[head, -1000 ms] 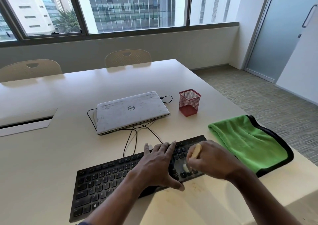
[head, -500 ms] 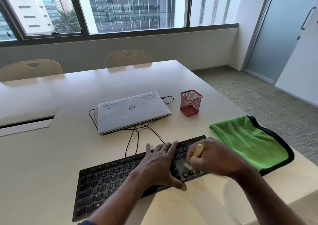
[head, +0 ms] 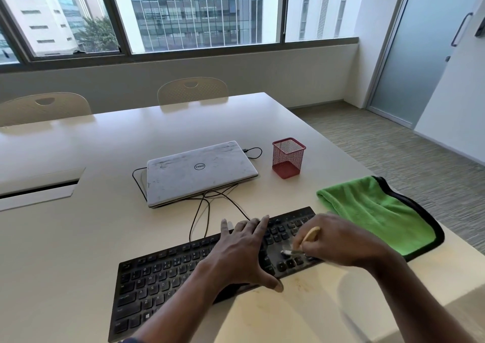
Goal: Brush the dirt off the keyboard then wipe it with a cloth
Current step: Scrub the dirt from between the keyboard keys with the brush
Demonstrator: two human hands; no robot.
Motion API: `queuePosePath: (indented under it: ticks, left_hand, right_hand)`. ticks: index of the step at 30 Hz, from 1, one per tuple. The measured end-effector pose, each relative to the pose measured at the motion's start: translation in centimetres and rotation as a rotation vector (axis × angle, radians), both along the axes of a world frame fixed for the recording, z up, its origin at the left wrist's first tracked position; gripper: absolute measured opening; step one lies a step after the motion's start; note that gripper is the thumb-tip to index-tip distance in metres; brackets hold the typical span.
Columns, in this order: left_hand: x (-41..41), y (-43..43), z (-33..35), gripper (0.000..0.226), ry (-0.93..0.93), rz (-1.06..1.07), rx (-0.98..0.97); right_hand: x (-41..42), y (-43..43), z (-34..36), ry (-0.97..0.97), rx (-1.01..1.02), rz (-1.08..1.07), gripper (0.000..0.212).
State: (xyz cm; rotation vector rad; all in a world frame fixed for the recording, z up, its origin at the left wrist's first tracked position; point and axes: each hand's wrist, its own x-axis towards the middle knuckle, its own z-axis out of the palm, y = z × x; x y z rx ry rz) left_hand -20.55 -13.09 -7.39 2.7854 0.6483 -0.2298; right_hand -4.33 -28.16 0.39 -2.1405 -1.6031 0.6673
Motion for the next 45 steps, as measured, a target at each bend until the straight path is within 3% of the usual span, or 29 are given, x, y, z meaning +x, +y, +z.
queuePosePath:
  ticks: [6,9,13,19,23,28,37,41,45]
  left_hand:
    - [0.0,0.0,0.1,0.146,0.000,0.002,-0.004]
    - [0.0,-0.1,0.1,0.146,0.002,0.000,-0.001]
    - [-0.1,-0.1,0.1,0.146,0.004,0.001,-0.006]
    - [0.0,0.0,0.1,0.146,0.000,0.000,-0.010]
    - [-0.1,-0.1,0.2,0.146,-0.004,0.004,-0.009]
    - [0.0,0.0,0.2,0.146,-0.002,0.005,-0.008]
    - [0.0,0.0,0.2,0.146,0.004,0.001,-0.004]
    - [-0.1,0.0,0.1,0.147,0.005,0.000,-0.003]
    - [0.0,0.1,0.0,0.147,0.003,-0.002,0.002]
  right_hand:
    - [-0.1,0.8,0.4,-0.008,0.082,-0.025,0.018]
    - [-0.5,1.2,-0.1,0.009,0.032,0.023,0.018]
    - [0.2,1.4,0.0,-0.124,-0.005,-0.020,0.013]
    - [-1.2,2.2,0.1,0.011,0.031,0.052,0.014]
    - [-0.2,2.3,-0.6,-0.117,0.017,-0.038,0.013]
    - [-0.4,2.6,-0.1,-0.048,0.036,-0.008,0.012]
    - [0.5,2.2,-1.2,-0.101,0.069,-0.149,0.021]
    - [-0.1,1.5,-1.5,-0.081,-0.019,-0.118,0.027]
    - [-0.4,1.2,-1.0,-0.115,0.047,-0.129,0.025]
